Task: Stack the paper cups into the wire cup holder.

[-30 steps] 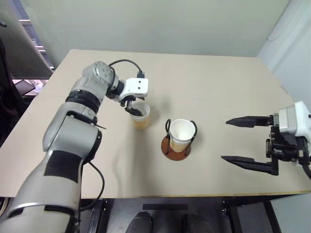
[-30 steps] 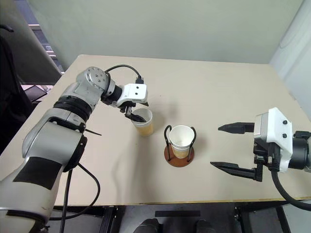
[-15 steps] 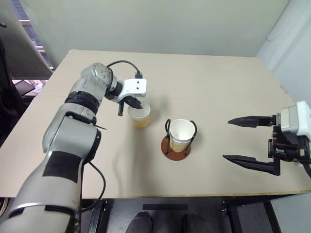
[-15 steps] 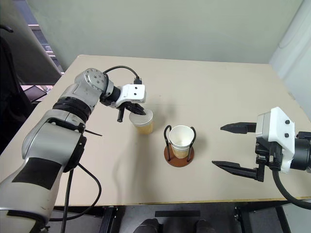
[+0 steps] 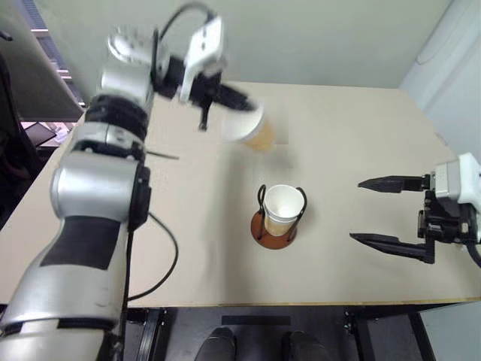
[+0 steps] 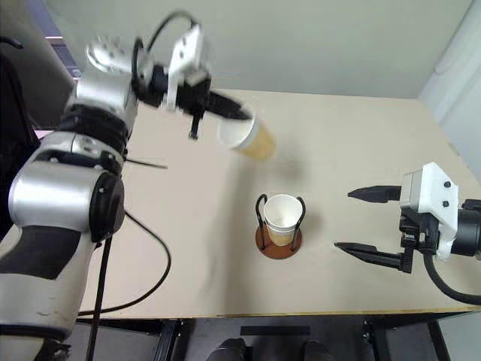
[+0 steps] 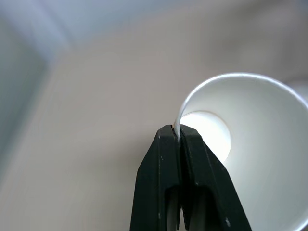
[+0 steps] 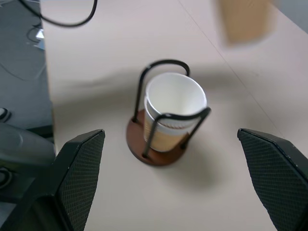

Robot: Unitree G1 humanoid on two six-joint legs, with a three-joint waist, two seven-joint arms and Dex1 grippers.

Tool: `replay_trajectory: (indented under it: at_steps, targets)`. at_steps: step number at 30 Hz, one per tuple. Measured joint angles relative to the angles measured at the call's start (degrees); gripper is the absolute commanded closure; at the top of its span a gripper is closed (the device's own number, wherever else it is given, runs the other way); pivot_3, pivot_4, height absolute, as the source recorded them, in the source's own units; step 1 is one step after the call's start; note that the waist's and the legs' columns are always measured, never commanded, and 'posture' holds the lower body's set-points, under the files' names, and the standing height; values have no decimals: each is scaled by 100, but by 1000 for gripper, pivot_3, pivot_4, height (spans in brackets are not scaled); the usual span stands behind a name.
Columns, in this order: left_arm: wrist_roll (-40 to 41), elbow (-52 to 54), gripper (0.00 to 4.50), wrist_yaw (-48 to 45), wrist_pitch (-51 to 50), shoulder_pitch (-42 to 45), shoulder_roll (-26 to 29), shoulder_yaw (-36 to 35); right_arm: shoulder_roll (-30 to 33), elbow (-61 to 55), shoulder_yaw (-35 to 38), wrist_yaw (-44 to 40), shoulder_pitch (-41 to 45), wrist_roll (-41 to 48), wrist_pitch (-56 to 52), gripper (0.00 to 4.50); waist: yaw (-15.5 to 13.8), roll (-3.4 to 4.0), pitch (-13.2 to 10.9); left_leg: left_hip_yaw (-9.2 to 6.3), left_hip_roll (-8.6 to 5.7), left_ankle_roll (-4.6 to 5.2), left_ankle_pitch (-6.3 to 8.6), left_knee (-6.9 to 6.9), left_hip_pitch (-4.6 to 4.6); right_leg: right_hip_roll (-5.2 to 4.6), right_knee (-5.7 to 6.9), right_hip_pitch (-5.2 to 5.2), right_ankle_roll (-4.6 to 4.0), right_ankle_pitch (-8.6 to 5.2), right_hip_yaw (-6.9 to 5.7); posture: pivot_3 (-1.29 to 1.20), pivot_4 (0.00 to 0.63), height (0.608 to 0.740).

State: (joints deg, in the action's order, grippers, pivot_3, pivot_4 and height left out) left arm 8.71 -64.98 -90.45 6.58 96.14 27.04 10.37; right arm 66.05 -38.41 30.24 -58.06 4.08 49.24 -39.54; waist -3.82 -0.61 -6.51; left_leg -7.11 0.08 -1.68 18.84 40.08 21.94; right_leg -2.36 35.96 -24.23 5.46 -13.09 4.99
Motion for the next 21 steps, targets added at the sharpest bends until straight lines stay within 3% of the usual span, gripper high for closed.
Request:
replay_trajectory:
  at_steps: [5, 9, 14, 21]
  targets:
    - [1683, 1557, 4470, -23, -452, -342, 244, 1563, -3, -46, -12, 11, -3, -10, 25, 0, 37, 8, 2, 38, -18, 24, -5, 9, -5, -21, 2, 1, 32, 10, 10, 0, 150, 740]
    - [2362, 2162, 4470, -27, -335, -507, 649, 2843, -23, -177, 91, 59, -178, -2, -38, 0, 45, 10, 2, 35, -22, 30, -9, 18, -4, -16, 5, 4, 38, 16, 9, 0, 150, 740]
    - [2600, 2175, 4470, -27, 37, -482, 746, 3698, -85, -386, 442, 125, -409, 11, -189, 0, 17, 11, 3, 19, -29, 30, -9, 22, -2, -30, -2, 14, 38, 16, 3, 0, 150, 740]
    - [2704, 2095, 4470, -27, 433, -459, 680, 4366, -176, -592, 752, 181, -603, 59, -357, 0, 7, 10, 2, 22, -31, 30, -9, 18, 3, -24, -4, 16, 38, 16, -3, 0, 150, 740]
